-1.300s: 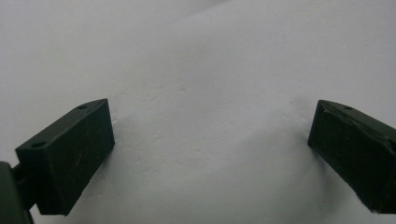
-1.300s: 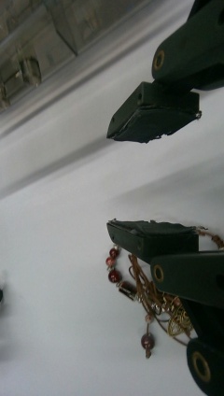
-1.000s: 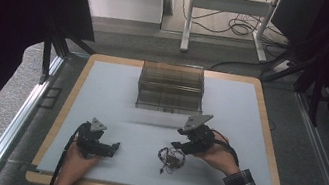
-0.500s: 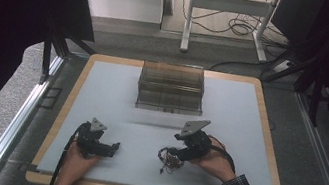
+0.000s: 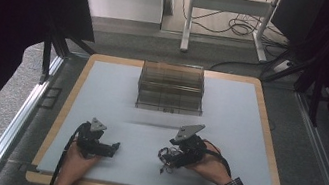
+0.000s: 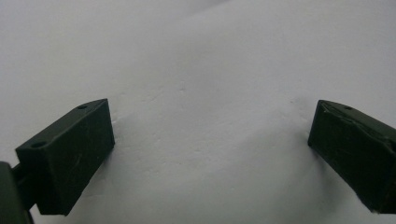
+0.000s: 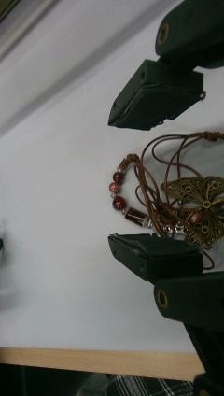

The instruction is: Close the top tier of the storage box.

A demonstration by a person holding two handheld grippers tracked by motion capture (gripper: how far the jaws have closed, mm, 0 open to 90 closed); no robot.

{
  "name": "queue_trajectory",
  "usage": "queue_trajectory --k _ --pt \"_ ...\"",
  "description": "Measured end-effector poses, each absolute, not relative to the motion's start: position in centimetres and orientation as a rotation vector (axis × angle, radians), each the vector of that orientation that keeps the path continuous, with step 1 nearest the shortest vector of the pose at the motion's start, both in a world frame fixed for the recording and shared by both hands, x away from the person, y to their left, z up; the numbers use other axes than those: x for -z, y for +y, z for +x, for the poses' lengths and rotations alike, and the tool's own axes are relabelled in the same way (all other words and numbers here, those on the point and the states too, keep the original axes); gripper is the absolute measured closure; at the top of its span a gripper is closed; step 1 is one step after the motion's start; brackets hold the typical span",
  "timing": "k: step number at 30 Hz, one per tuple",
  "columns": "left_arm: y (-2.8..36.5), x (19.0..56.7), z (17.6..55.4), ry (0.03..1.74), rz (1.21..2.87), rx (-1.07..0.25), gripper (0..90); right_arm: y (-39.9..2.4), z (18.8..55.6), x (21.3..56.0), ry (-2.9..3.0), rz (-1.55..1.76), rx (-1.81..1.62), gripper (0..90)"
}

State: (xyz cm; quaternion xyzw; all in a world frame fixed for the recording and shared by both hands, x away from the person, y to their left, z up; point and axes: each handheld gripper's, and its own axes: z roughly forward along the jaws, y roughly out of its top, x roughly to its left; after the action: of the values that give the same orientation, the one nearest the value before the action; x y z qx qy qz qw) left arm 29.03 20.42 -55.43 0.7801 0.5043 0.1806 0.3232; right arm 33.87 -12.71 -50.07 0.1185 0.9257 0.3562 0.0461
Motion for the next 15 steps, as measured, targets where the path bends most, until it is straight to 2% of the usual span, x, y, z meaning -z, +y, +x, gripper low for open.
queue_trajectory --k 8,15 --pt "20.45 55.41 29.03 1.321 2.053 -0.473 0.6 -12.08 33.17 50.63 2.85 0.324 -1.035 37.4" --pt "20.45 55.41 29.03 1.321 2.052 -0.473 0.5 -11.91 33.1 51.09 2.862 0.32 -1.006 42.2"
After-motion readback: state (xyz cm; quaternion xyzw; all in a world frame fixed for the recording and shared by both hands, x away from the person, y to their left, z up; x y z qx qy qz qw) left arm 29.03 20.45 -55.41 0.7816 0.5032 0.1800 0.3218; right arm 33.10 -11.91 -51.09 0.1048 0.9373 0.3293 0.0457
